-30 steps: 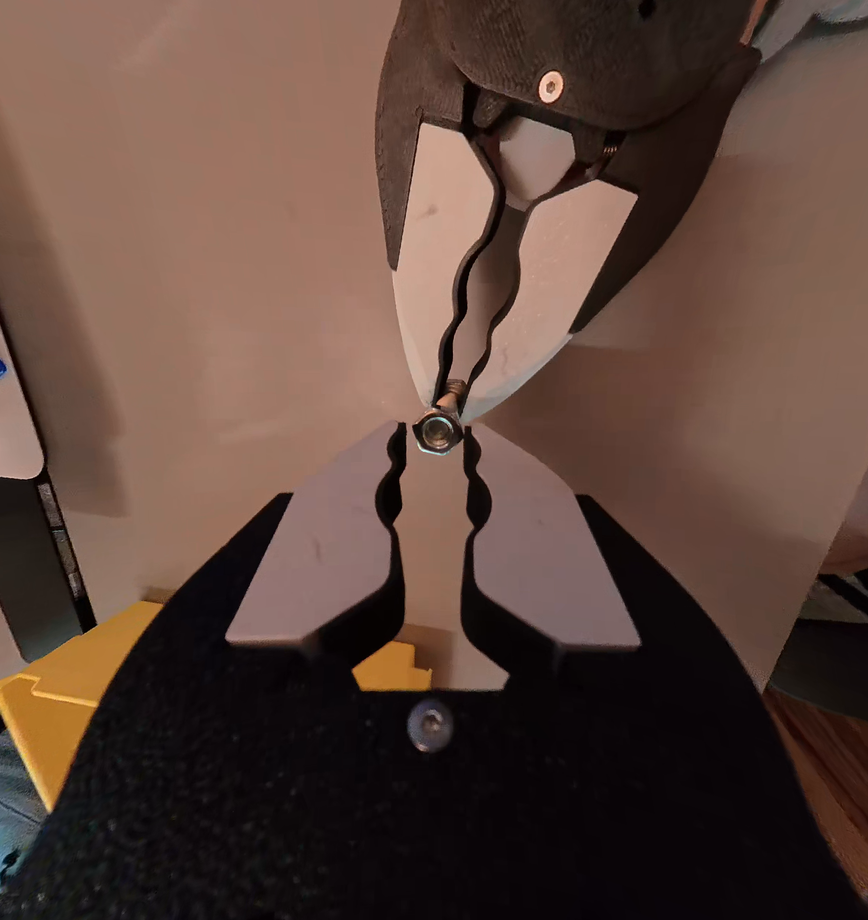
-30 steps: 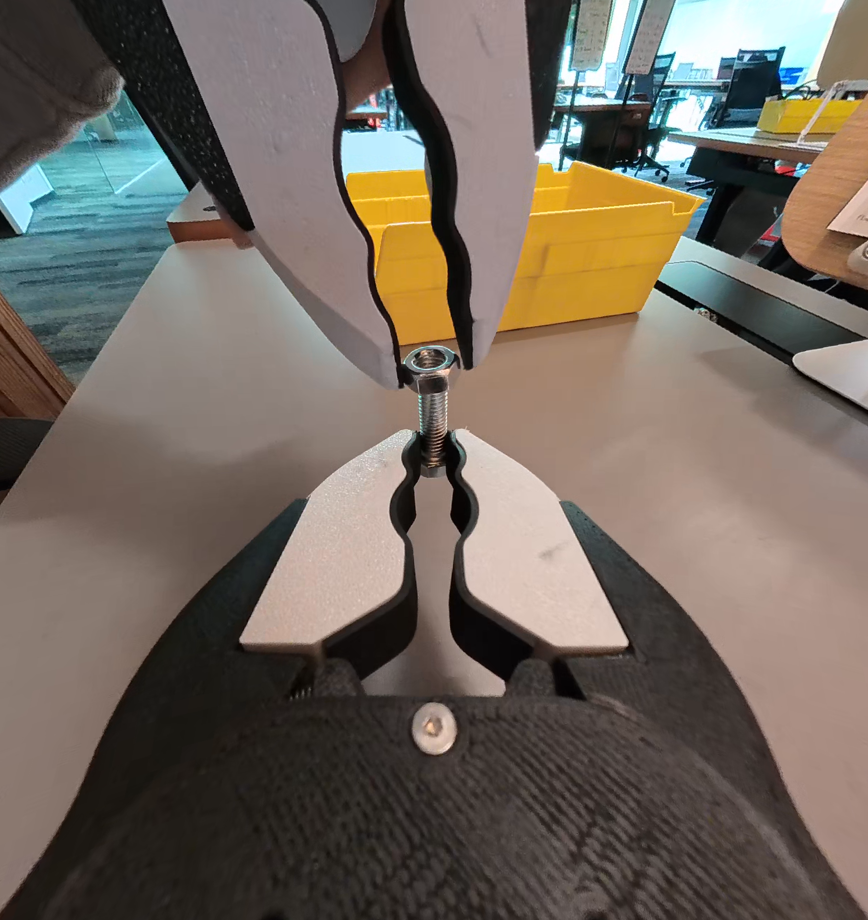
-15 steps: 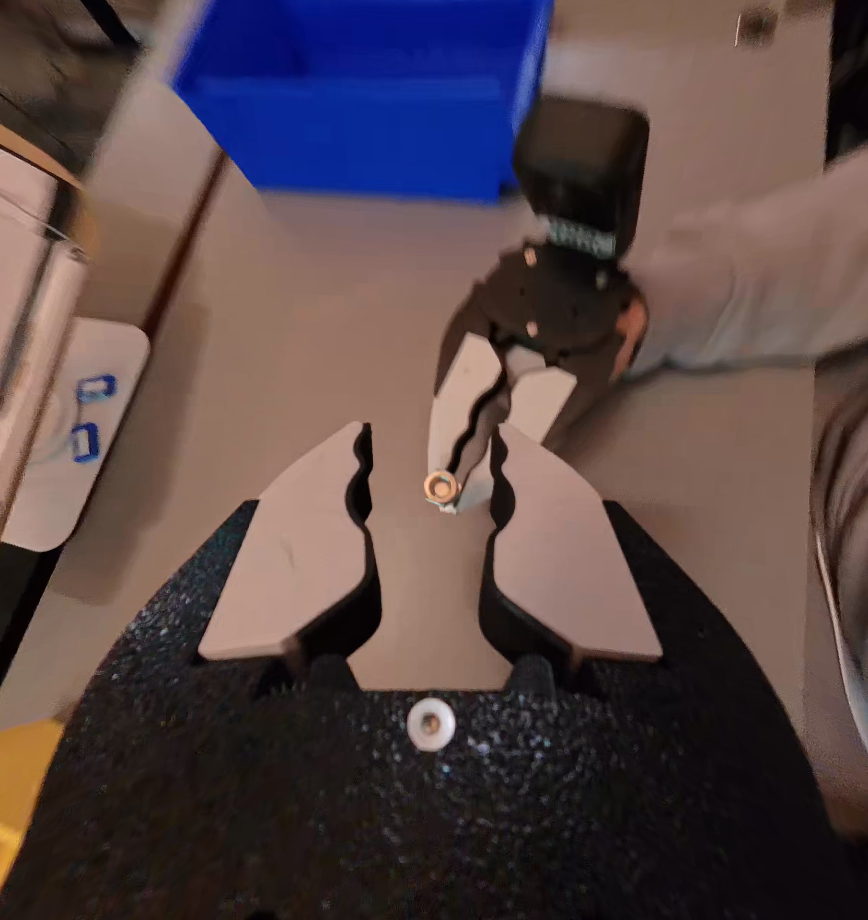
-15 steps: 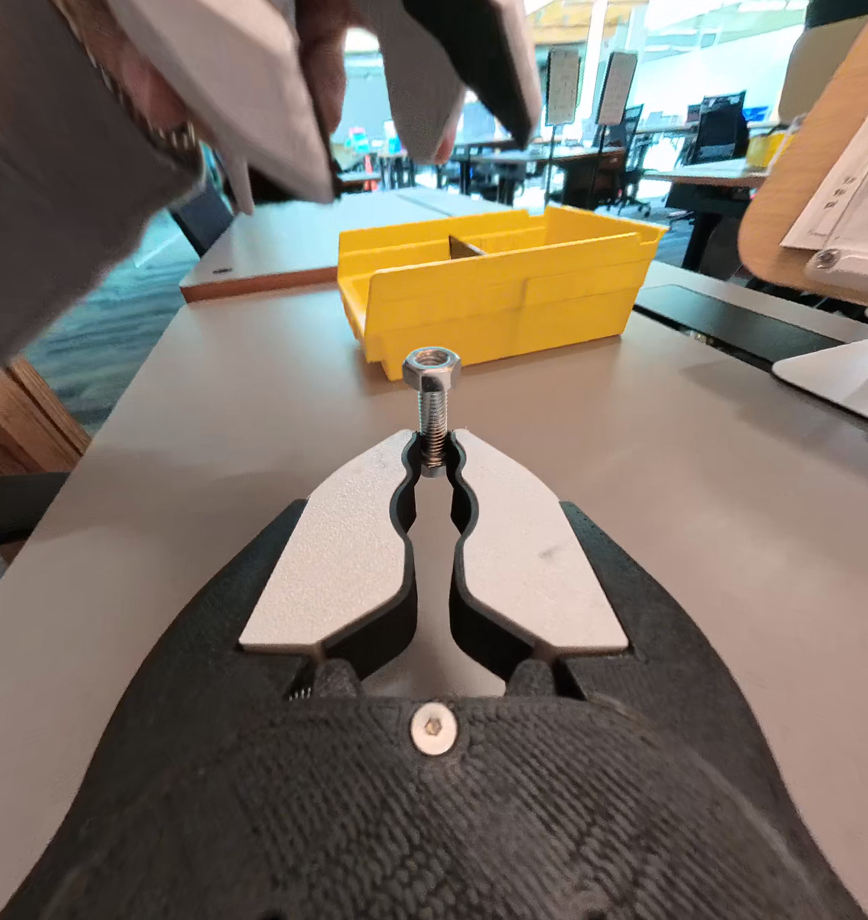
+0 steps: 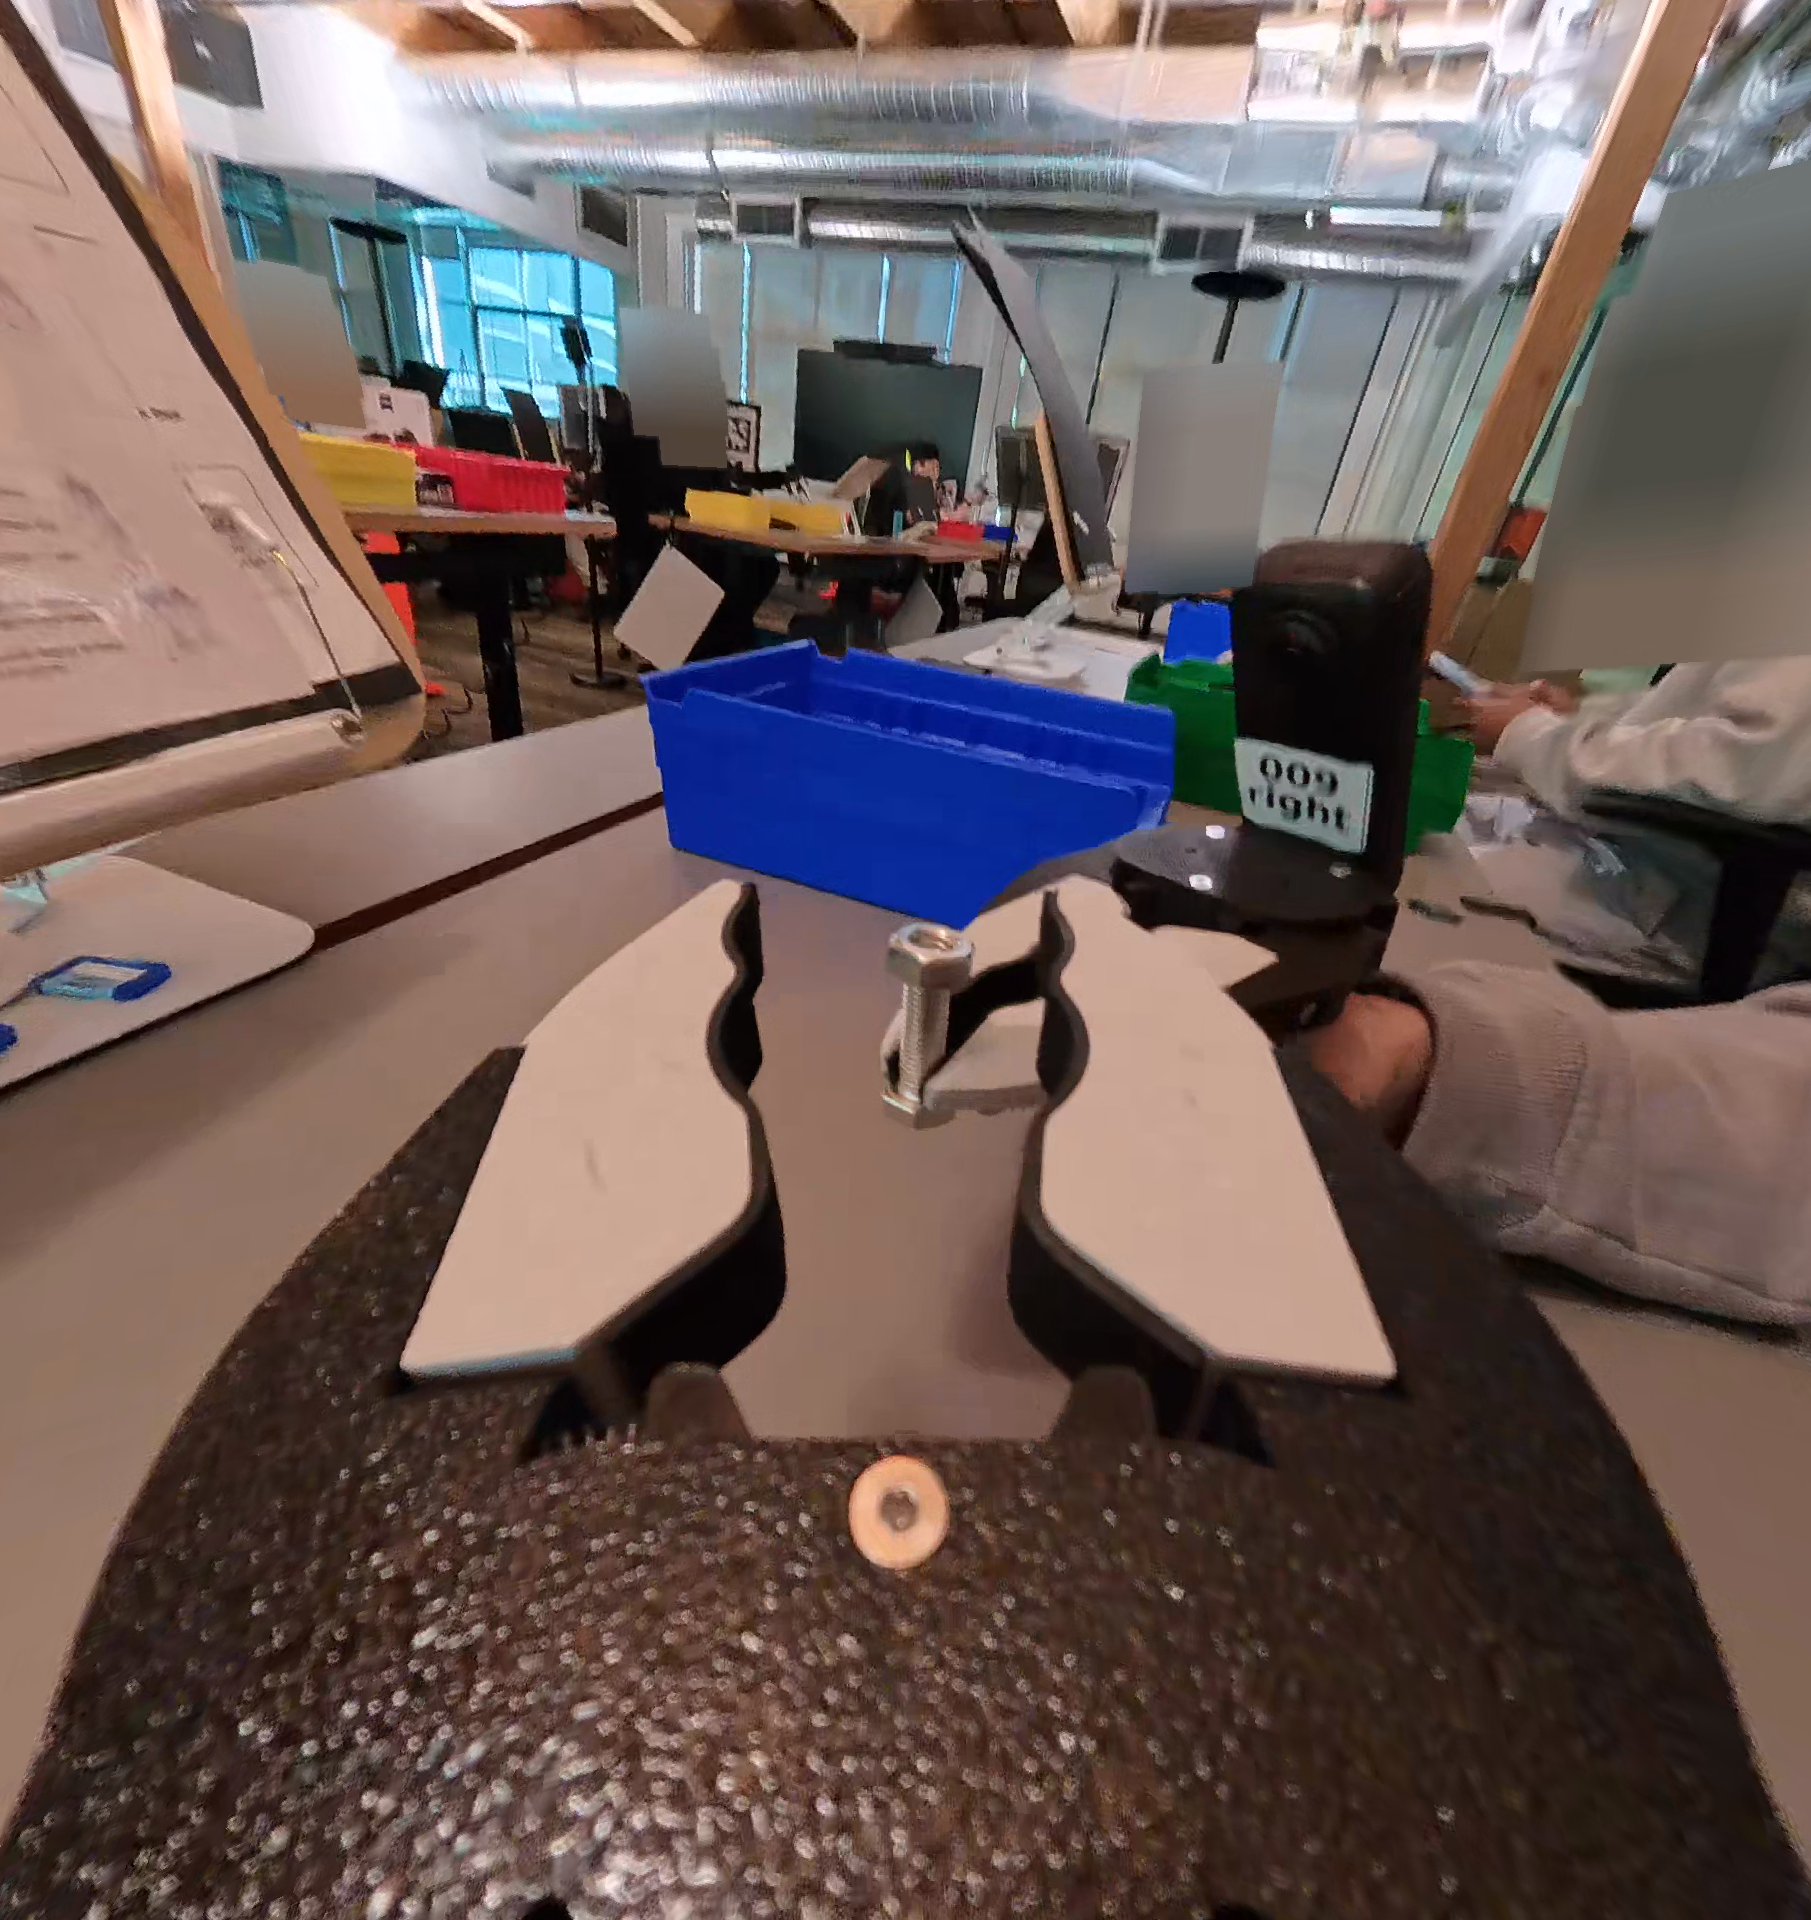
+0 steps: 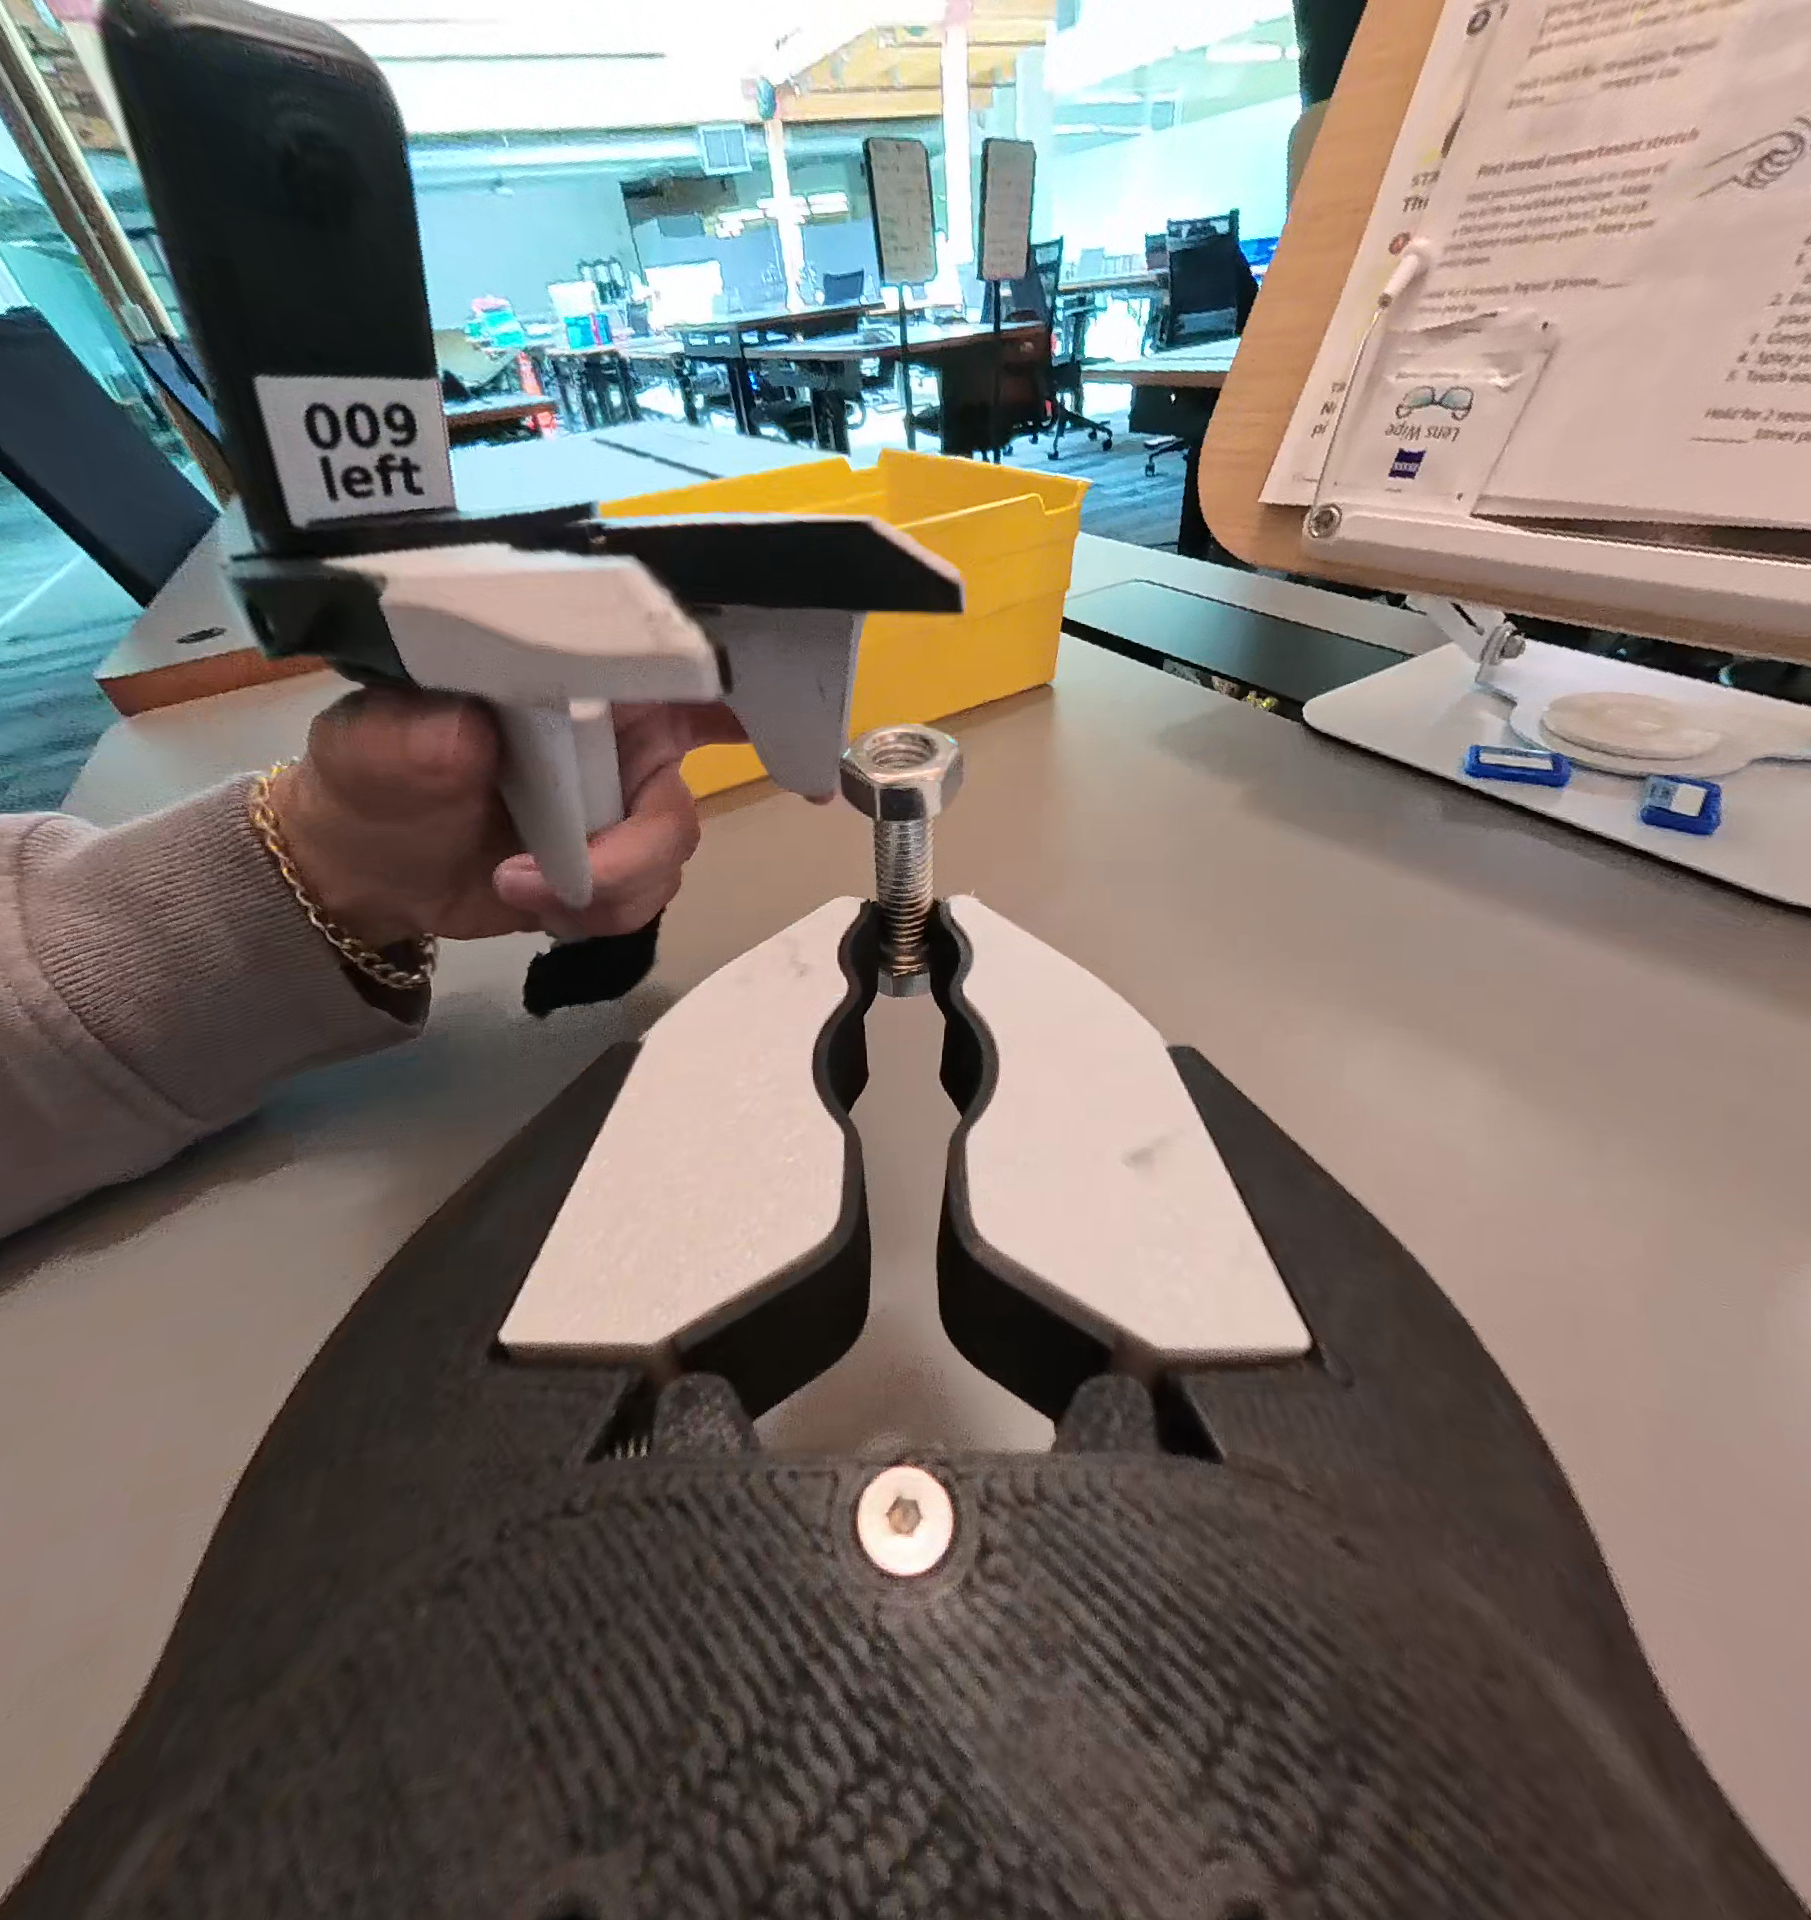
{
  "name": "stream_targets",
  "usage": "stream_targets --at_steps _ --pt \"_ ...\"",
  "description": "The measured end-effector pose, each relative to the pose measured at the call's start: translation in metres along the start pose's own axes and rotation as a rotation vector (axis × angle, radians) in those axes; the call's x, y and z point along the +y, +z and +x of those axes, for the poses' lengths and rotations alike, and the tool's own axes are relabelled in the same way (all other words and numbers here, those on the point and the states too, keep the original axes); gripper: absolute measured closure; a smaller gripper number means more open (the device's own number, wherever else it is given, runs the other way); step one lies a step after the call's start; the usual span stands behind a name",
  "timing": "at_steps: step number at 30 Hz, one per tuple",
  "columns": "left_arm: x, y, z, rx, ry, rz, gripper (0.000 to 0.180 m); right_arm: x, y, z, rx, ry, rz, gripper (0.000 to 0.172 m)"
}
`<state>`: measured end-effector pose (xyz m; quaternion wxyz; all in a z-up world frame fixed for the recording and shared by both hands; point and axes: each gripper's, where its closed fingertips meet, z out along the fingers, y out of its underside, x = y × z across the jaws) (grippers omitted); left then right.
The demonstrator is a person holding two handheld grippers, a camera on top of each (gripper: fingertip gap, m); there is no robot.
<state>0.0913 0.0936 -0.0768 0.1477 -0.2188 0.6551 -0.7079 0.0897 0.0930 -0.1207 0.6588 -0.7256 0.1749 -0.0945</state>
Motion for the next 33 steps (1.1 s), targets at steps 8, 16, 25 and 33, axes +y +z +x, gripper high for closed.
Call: stream_targets --at_steps 8,16,25,33 --pt "0.014 -0.002 -0.003 -0.053 0.069 -0.048 0.135 0.006 0.004 -0.007 -0.028 -0.001 -0.041 0.162" --pt "0.017 -0.004 -0.005 -0.051 0.067 -0.060 0.138 0.006 0.005 -0.011 -0.047 0.010 -0.038 0.163" --pt "0.021 -0.004 -0.007 -0.060 0.070 -0.072 0.139 0.003 0.003 -0.010 -0.049 0.011 -0.026 0.163" --pt "0.021 -0.008 -0.013 -0.088 0.074 -0.076 0.140 0.003 0.003 -0.009 -0.046 0.002 -0.018 0.163"
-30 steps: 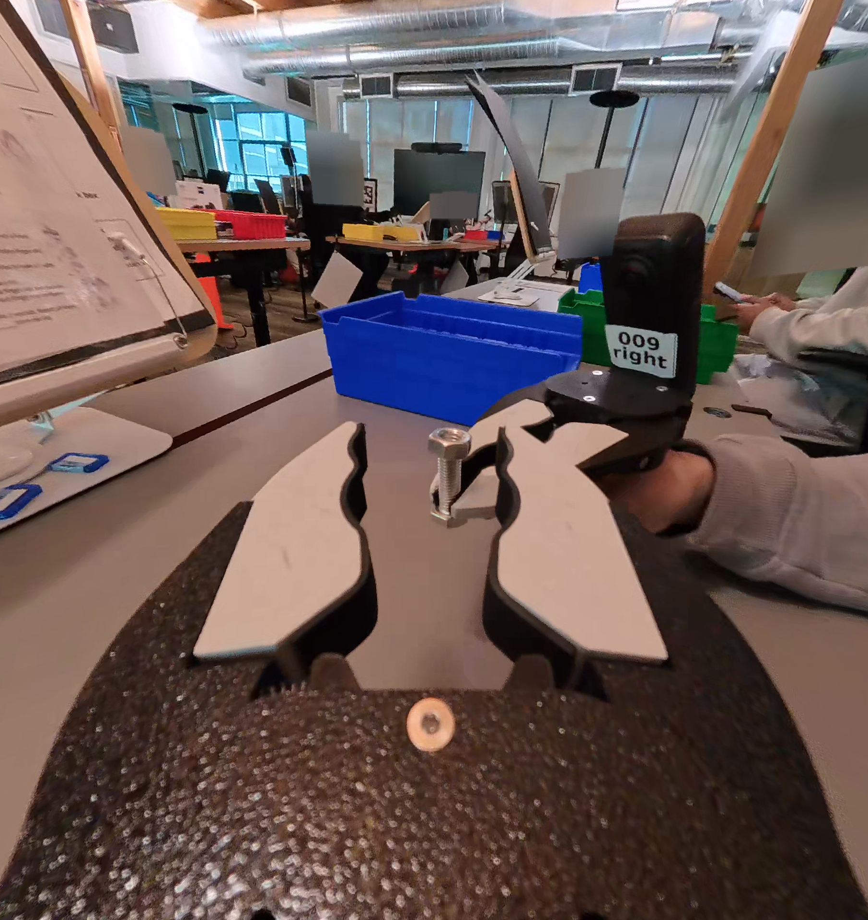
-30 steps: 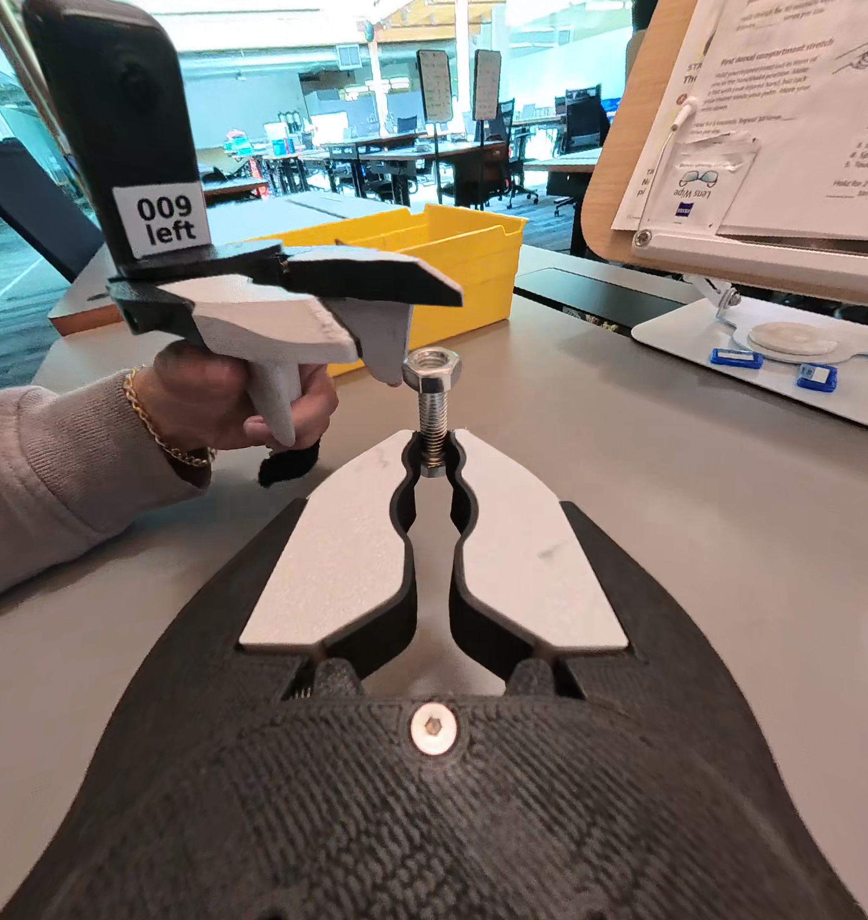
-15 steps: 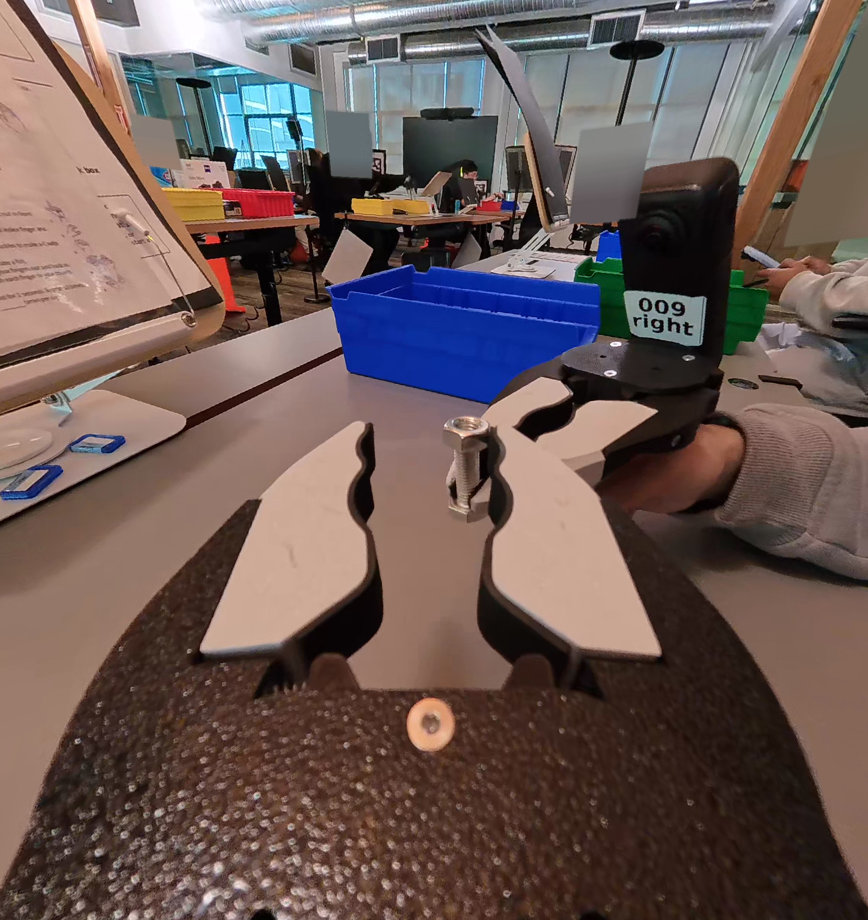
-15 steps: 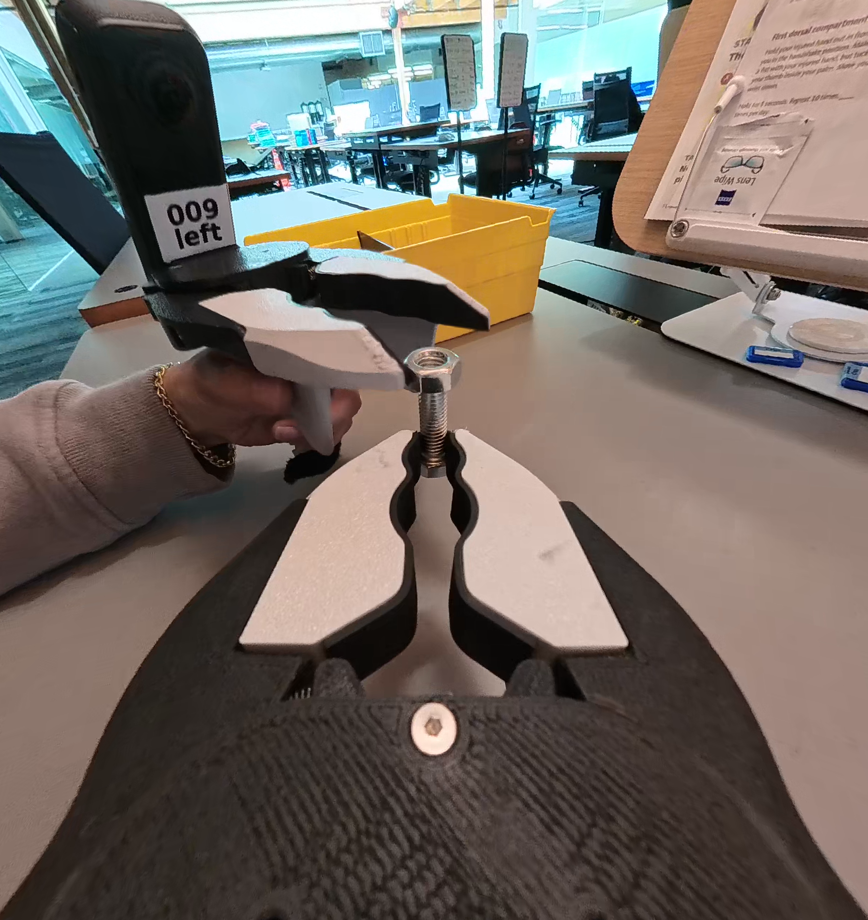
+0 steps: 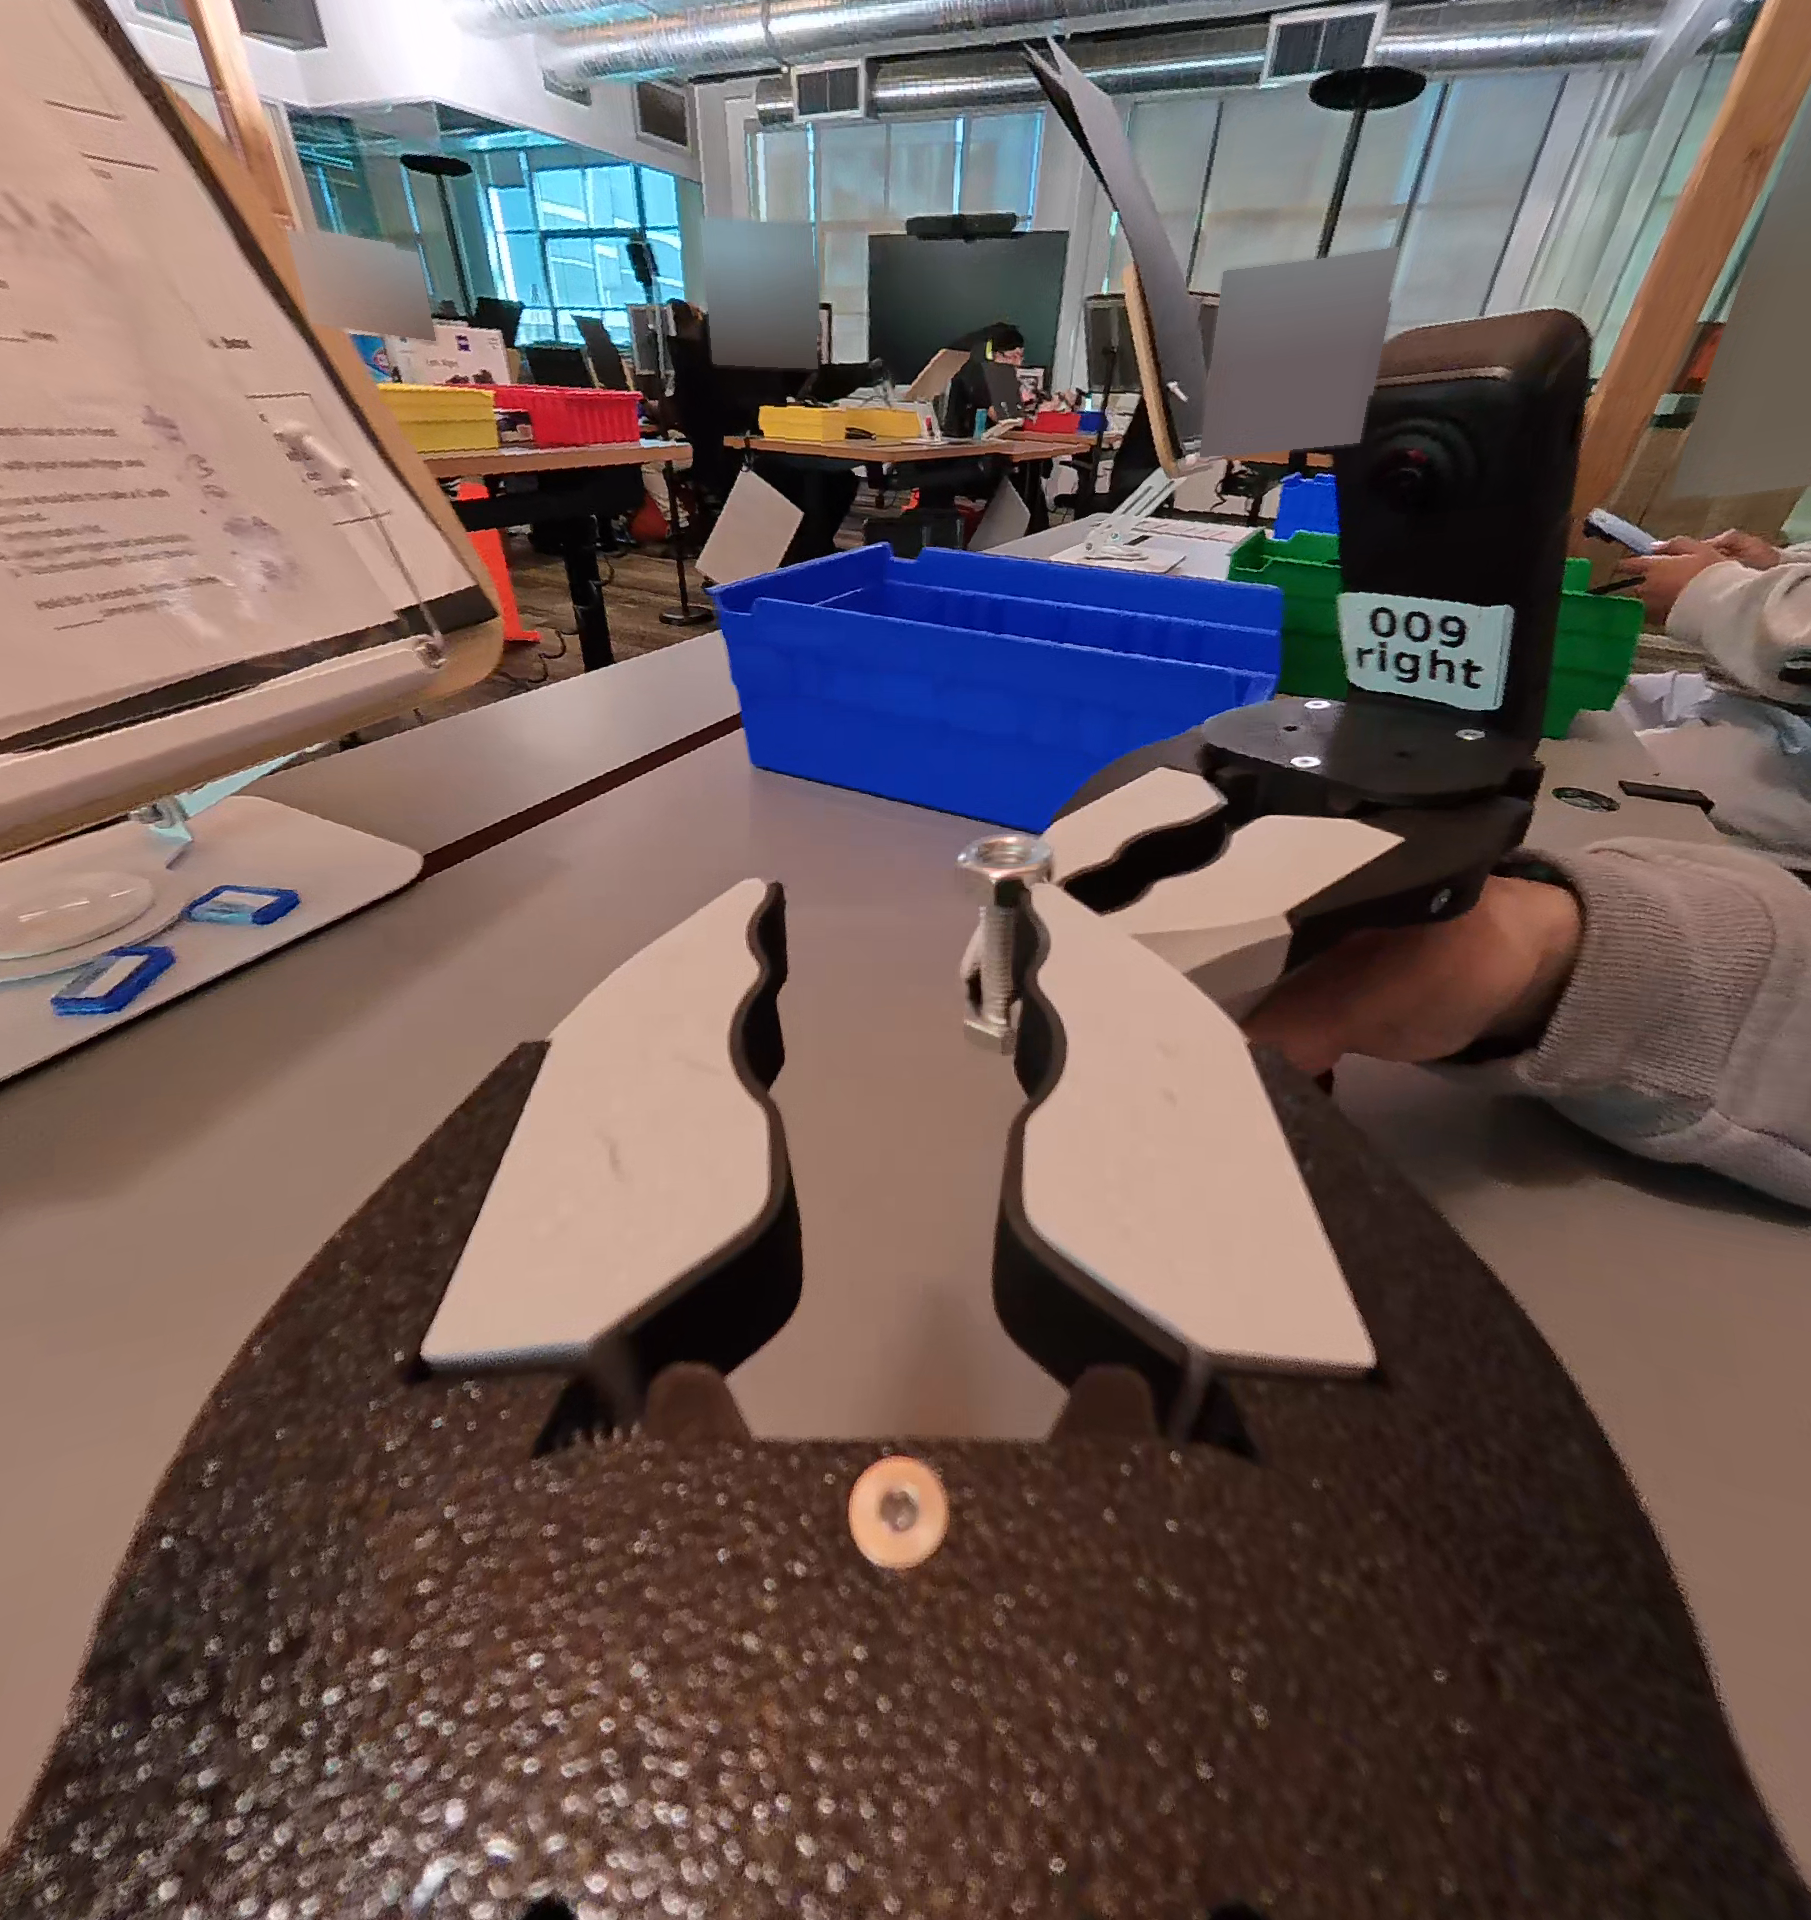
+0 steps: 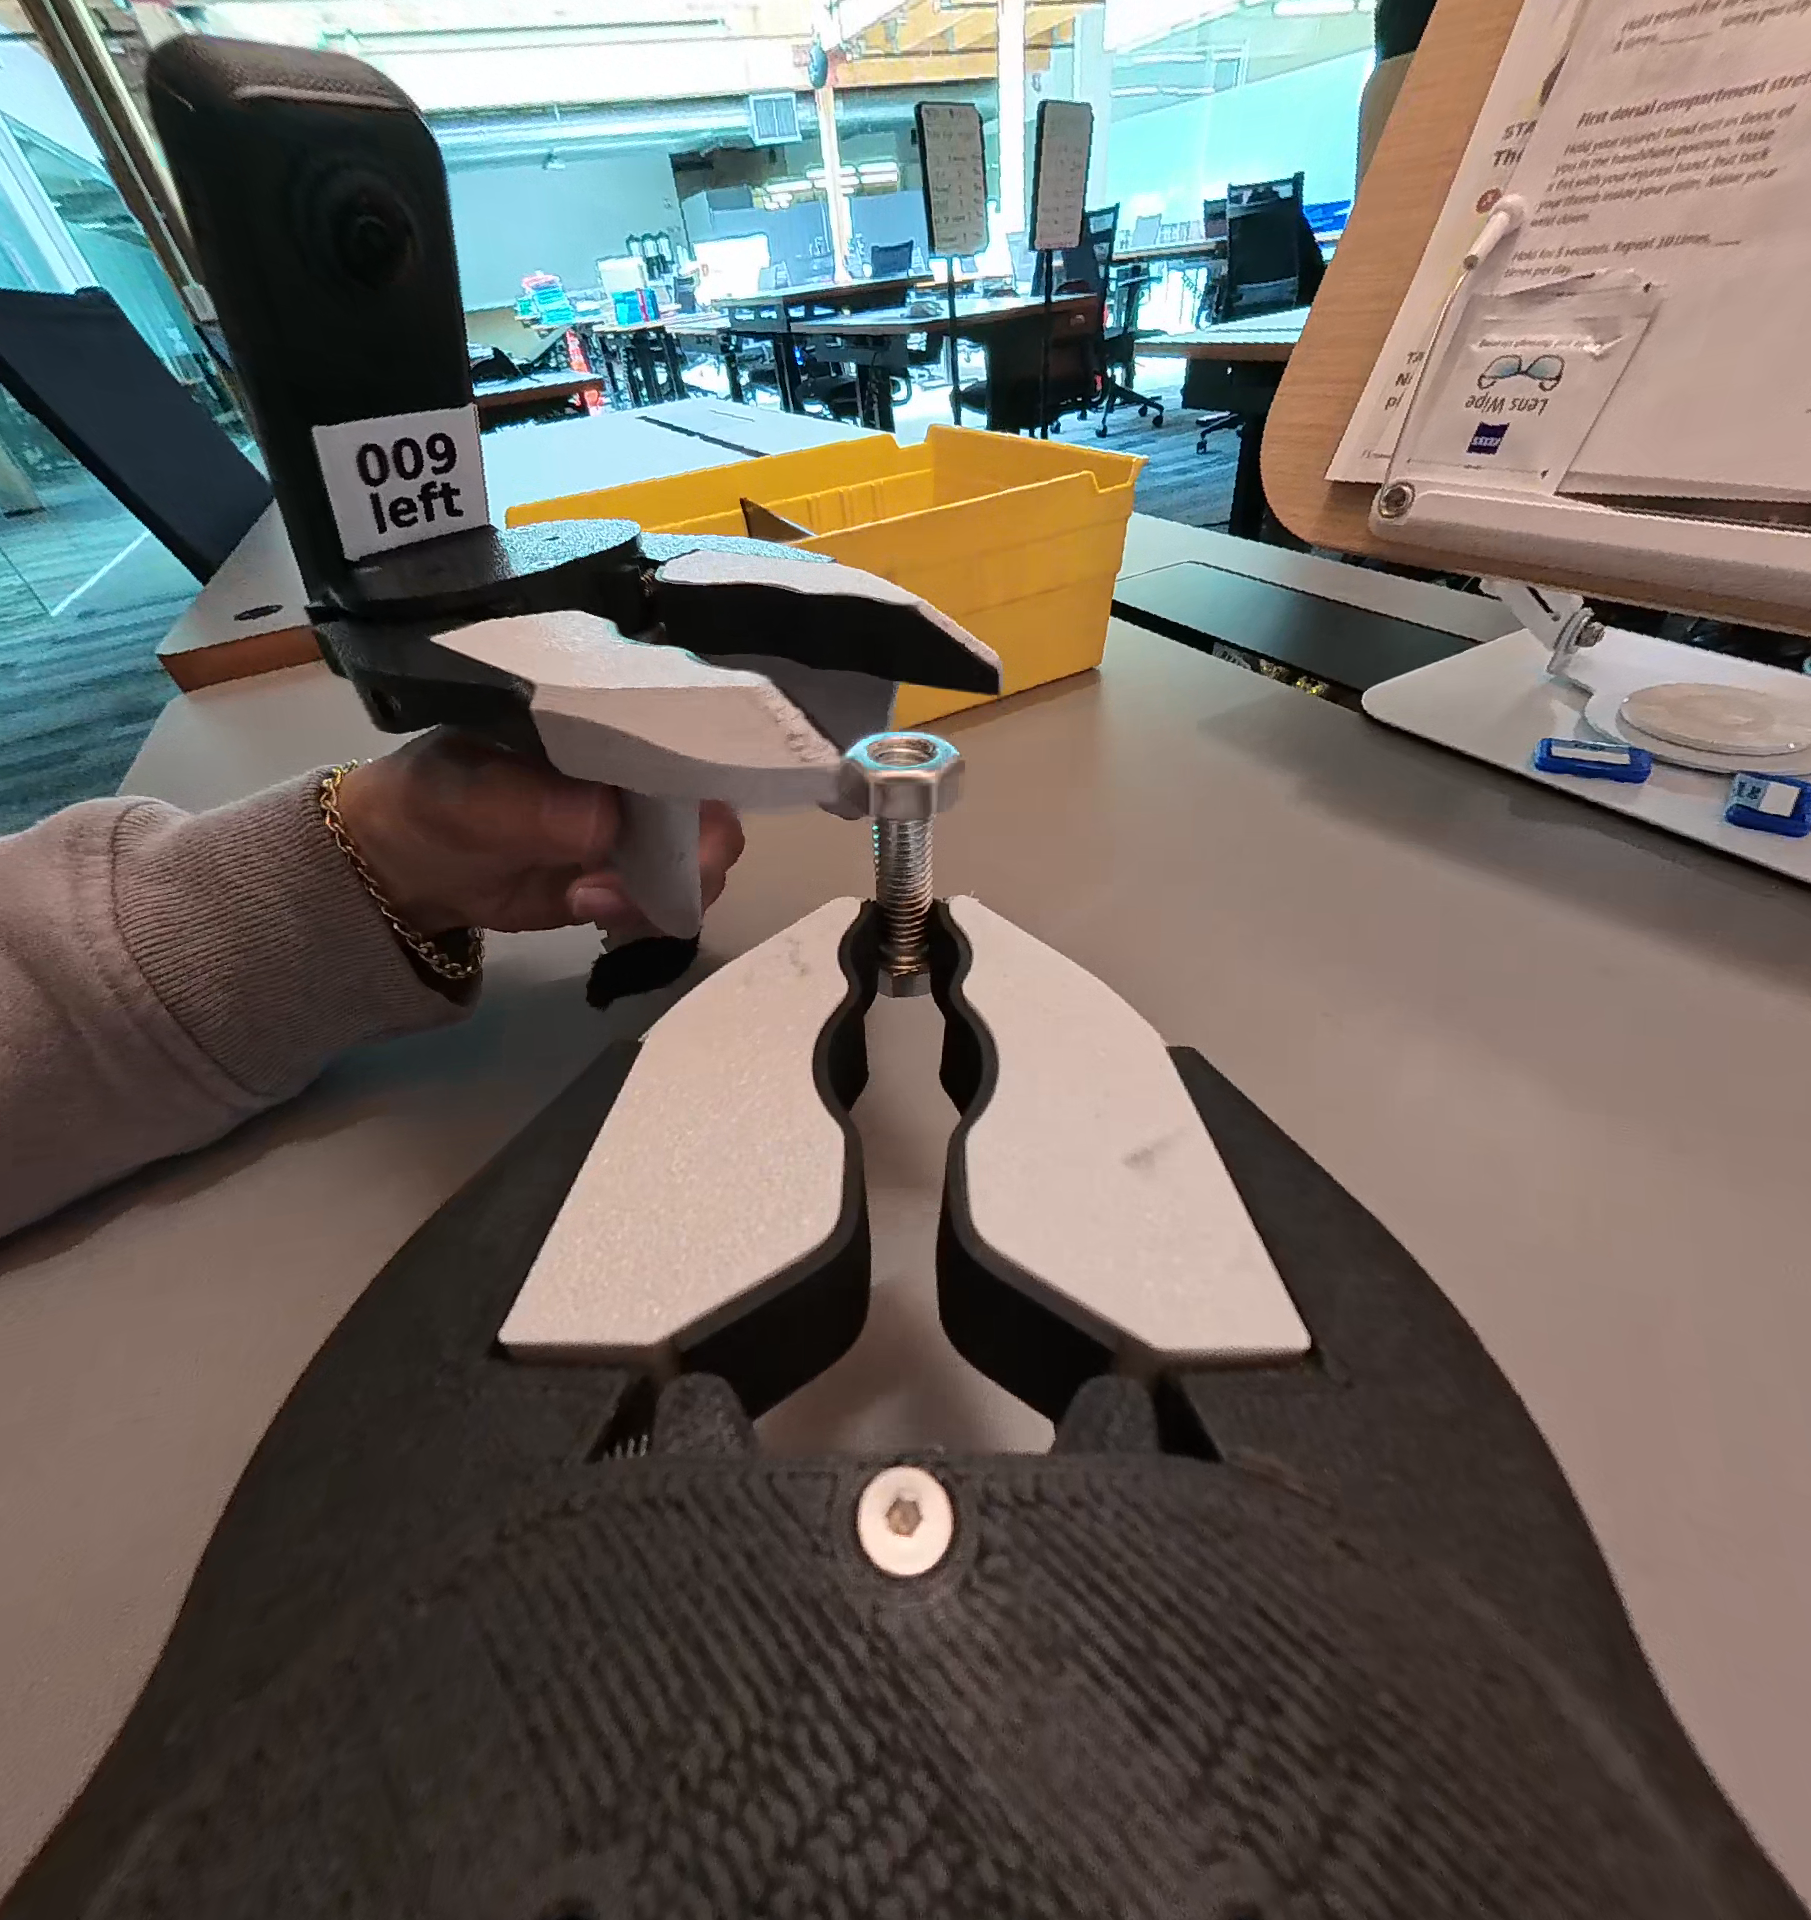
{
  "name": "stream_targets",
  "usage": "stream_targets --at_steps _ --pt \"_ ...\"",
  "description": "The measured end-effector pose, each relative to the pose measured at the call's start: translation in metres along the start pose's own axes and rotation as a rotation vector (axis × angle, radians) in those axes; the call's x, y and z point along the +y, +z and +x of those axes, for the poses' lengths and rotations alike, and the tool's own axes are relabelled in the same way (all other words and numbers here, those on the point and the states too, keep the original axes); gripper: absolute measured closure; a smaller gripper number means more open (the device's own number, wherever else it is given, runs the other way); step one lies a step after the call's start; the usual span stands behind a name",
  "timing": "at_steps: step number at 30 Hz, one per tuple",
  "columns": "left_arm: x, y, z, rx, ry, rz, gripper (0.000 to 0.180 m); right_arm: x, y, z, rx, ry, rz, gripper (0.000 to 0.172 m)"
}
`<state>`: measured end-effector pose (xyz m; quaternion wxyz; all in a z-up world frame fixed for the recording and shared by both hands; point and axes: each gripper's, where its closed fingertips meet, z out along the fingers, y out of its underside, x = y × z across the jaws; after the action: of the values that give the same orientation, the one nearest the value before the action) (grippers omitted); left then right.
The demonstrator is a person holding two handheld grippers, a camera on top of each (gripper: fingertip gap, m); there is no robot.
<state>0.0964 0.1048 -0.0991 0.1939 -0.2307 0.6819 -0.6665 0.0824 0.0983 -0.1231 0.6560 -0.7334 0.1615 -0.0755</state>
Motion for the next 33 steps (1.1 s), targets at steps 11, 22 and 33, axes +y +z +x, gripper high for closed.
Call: stream_targets --at_steps 11,22,33 --pt "-0.002 0.004 0.007 0.021 -0.010 0.021 0.138 0.001 0.001 -0.002 -0.002 -0.008 -0.001 0.163" --pt "-0.010 0.005 0.010 0.028 -0.042 0.069 0.133 0.000 0.000 0.000 0.006 -0.003 0.007 0.162" --pt "-0.011 -0.006 -0.010 -0.050 -0.069 0.101 0.132 -0.005 -0.004 0.007 0.033 0.007 0.036 0.163"
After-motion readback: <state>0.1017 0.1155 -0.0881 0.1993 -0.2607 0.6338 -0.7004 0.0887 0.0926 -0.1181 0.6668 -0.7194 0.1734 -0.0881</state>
